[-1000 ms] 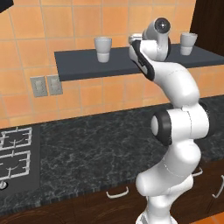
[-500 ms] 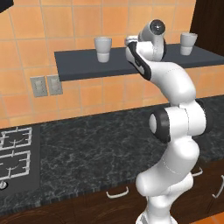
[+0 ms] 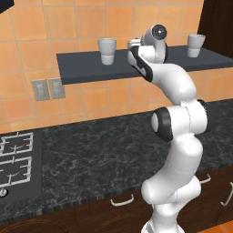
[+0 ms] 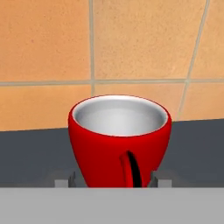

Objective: Gather all objects into one cabinet and sort the glasses and bowls to opposite sides.

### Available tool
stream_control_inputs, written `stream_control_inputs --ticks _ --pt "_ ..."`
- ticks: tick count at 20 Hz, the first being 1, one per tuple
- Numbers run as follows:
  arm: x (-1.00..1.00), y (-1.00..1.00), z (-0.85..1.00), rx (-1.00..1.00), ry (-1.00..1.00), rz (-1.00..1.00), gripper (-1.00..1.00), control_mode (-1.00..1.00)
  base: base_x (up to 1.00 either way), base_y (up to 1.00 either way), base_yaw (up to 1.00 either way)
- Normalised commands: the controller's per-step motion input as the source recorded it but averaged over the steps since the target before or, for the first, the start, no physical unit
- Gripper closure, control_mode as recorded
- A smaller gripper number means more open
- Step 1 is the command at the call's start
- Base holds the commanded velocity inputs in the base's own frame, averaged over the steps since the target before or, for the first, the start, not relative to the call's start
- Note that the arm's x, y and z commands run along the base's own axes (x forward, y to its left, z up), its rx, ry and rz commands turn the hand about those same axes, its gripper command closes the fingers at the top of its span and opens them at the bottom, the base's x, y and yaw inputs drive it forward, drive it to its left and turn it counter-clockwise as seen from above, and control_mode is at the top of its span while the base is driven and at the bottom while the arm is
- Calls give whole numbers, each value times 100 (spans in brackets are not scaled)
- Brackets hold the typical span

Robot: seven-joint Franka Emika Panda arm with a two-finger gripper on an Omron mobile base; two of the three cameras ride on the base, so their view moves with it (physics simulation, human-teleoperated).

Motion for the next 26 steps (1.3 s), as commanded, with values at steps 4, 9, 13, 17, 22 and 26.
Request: stream_control_inputs --ticks 4,9,13,17,22,26 --pt "47 -1 0 0 0 0 100 -100 0 0 0" --pt "45 0 0 0 0 0 100 -100 0 0 0" --pt "33 0 0 0 -1 0 100 -100 0 0 0" --pt "-1 0 0 -1 -10 0 100 -100 0 0 0" --pt "-73 0 -33 -3 -34 0 100 -100 0 0 0" --pt "-100 0 -73 -6 -49 0 100 -100 0 0 0"
